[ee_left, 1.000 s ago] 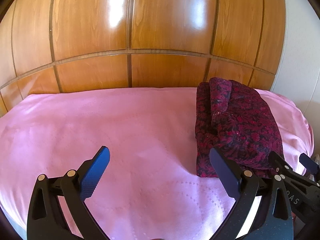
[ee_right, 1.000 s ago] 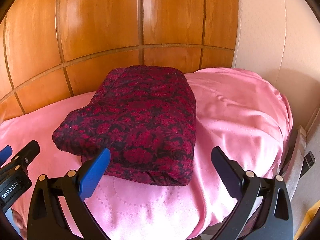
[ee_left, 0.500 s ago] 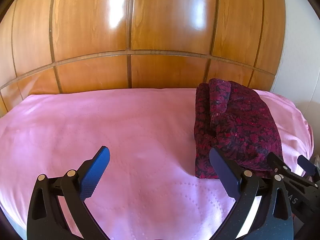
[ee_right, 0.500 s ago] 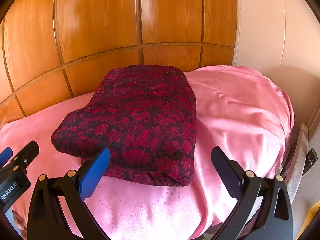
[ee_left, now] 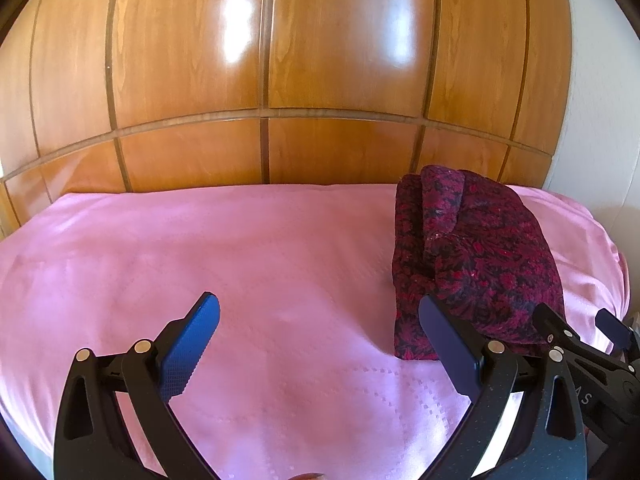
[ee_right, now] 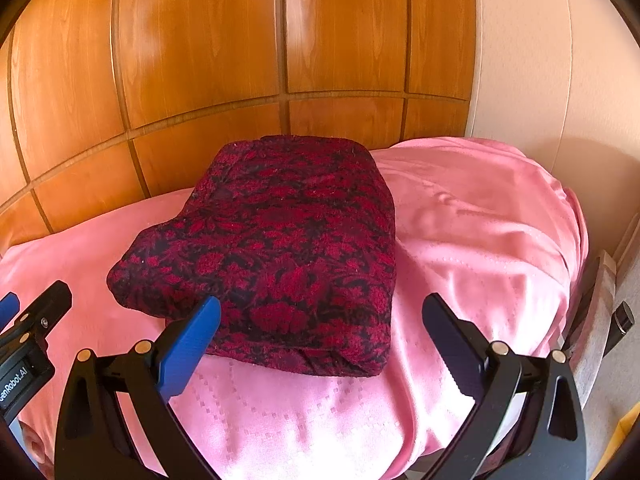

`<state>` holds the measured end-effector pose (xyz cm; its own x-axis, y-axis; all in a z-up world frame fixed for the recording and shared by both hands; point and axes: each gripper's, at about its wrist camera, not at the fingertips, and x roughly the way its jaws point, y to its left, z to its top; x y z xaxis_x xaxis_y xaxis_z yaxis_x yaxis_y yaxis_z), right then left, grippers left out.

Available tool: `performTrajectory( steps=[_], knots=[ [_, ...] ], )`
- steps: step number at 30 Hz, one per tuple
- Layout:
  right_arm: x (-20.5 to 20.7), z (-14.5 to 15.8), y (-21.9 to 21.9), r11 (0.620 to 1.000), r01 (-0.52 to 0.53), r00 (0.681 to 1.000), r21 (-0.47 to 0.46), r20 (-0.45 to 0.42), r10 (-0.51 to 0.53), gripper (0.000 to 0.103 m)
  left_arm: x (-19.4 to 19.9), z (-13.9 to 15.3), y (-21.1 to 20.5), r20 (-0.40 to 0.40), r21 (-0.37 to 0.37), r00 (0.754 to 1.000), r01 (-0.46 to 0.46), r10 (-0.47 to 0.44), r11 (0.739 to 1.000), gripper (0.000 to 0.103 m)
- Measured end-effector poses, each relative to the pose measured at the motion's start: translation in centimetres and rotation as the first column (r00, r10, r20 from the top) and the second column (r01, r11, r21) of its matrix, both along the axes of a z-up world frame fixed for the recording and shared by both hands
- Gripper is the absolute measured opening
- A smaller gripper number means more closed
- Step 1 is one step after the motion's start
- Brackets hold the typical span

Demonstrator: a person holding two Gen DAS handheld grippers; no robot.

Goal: Fold small clothes

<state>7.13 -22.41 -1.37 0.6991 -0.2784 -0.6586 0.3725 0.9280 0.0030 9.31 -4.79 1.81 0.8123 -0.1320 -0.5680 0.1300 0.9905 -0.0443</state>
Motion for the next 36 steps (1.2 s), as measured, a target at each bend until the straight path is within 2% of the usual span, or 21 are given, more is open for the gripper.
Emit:
performTrajectory(
  steps=[28,33,36],
  knots=[
    [-0.2,-0.4,0.5,1.000,-0.009,1.000,0.002,-0.004,0.009,0.101,-0.7,0.3,0.4,0.014,-0.015,1.000,0.005,-0.005,1.000,0.099],
    [-0.3,-0.4,0.5,0.999,-0.031,1.000,0.016,0.001,0.030,0.101,-0.2,-0.3,0.4,-0.015,-0.019,1.000,0.007,-0.007,1.000,0.099],
    [-0.3,0.6,-0.5,0.998,-0.059,0.998,0.030,0.039,0.058,0.101,0.2,-0.7,0.8,-0.031,-0.016,0.999,-0.019,0.018,1.000,0.099]
  ],
)
